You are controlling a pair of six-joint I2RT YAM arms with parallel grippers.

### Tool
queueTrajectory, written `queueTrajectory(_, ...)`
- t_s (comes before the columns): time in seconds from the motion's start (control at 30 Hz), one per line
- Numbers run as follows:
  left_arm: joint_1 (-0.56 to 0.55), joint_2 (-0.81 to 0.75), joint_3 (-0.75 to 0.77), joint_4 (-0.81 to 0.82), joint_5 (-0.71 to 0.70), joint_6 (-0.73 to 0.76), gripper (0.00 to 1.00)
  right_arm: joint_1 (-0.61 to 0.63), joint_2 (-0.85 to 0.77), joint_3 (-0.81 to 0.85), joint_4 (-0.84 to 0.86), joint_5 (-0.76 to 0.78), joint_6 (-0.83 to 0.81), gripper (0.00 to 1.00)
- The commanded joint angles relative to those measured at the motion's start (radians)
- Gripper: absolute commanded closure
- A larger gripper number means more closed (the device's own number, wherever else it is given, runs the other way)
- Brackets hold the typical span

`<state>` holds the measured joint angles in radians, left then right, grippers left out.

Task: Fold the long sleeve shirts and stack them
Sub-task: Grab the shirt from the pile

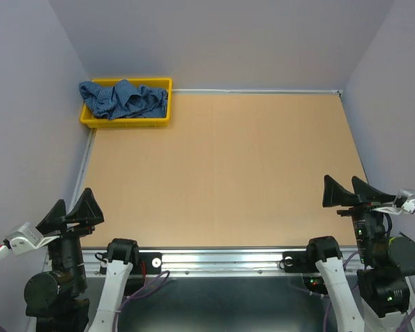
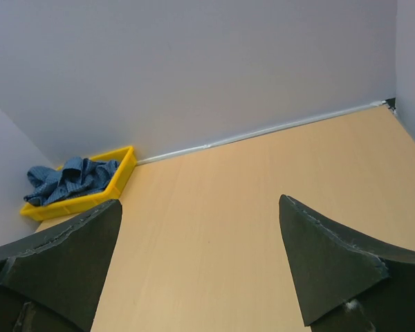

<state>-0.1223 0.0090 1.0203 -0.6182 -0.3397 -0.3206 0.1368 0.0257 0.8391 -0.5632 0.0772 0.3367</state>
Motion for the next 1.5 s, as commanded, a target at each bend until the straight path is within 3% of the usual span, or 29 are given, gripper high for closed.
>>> queueTrajectory(0.0,0.007,-0.198,-0.012,0.048,0.016,-0.006,0.01,-0.006,-0.007,0.041,0.005,-0.028,-0.007,0.00)
queueTrajectory(0.3,0.007,-0.164,-0.043,0.071,0.004,-0.081,0.01,-0.006,0.014,-0.024,0.013,-0.039,0.038,0.00)
queueTrajectory(0.47,0.007,-0.018,-0.075,0.100,0.060,-0.187,0.01,-0.006,0.138,-0.052,0.020,-0.040,0.070,0.00)
queueTrajectory(0.77,0.006,0.517,-0.031,0.247,0.137,-0.320,0.01,-0.006,0.604,0.087,0.023,-0.060,0.122,0.00)
queueTrajectory(0.9,0.007,0.770,0.020,0.362,0.182,-0.347,0.01,-0.006,0.810,0.132,0.032,-0.149,0.147,0.00)
queueTrajectory(1.1,0.019,1.256,0.297,0.367,0.102,-0.322,0.01,-0.006,1.022,0.158,0.040,-0.280,0.147,0.00)
queueTrajectory(1.3,0.098,1.734,0.677,0.313,0.077,-0.299,0.01,-0.006,1.034,0.118,0.083,-0.326,0.108,0.00)
queueTrajectory(1.47,0.145,2.008,0.947,0.265,0.042,-0.259,0.01,-0.006,1.014,0.089,0.103,-0.343,0.085,0.00)
